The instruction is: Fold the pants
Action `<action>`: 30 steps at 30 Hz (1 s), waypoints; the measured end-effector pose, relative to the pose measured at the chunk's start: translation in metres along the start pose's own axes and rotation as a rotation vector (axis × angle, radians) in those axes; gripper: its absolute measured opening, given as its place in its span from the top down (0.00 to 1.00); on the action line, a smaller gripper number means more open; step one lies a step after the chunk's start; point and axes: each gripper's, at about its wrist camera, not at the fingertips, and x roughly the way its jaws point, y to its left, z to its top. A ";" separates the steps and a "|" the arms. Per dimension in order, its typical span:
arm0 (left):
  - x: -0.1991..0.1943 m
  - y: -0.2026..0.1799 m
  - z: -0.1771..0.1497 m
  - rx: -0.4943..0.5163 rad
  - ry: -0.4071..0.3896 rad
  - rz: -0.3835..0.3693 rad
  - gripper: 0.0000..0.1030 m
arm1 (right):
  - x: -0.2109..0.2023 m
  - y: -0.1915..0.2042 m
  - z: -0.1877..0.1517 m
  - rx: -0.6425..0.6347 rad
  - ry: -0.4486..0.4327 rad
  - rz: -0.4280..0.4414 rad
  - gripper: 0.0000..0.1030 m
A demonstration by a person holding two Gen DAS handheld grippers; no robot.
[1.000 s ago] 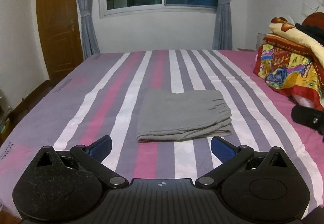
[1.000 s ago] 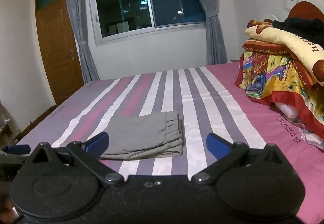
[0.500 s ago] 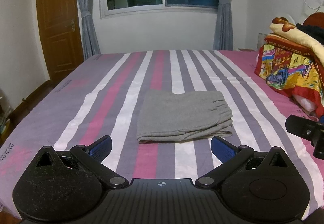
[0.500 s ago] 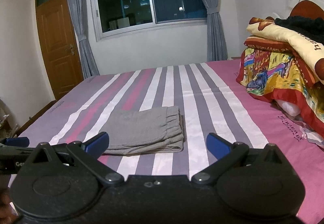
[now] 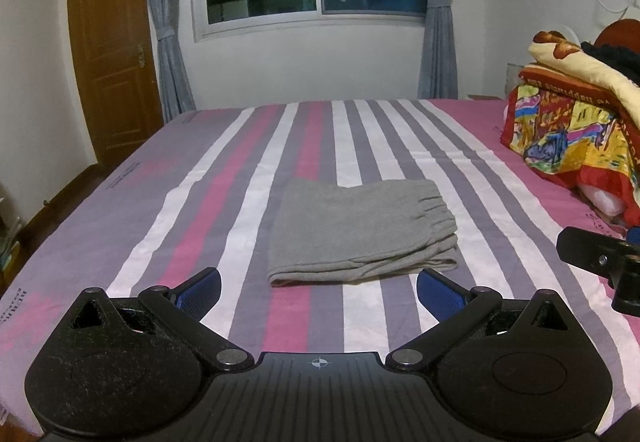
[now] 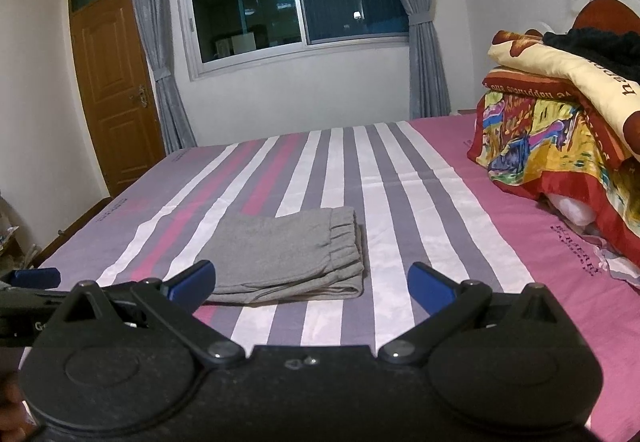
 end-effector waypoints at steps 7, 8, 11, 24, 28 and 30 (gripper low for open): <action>-0.001 0.000 0.000 -0.003 -0.001 -0.003 0.00 | 0.001 -0.002 -0.001 0.000 0.003 0.001 0.00; 0.000 0.000 0.000 -0.003 -0.001 -0.004 0.00 | 0.001 -0.002 -0.001 0.001 0.004 0.003 0.00; 0.000 0.000 0.000 -0.001 0.000 -0.004 0.00 | 0.002 -0.001 -0.003 0.004 0.005 0.001 0.00; 0.000 -0.003 0.001 0.001 0.000 -0.006 0.00 | 0.002 -0.001 -0.002 0.003 0.006 0.000 0.00; 0.000 -0.003 0.001 0.001 -0.001 -0.005 0.00 | 0.002 -0.001 -0.002 0.003 0.006 -0.001 0.00; 0.000 -0.003 0.001 0.000 0.000 -0.004 0.00 | 0.002 -0.001 -0.002 0.004 0.005 0.000 0.00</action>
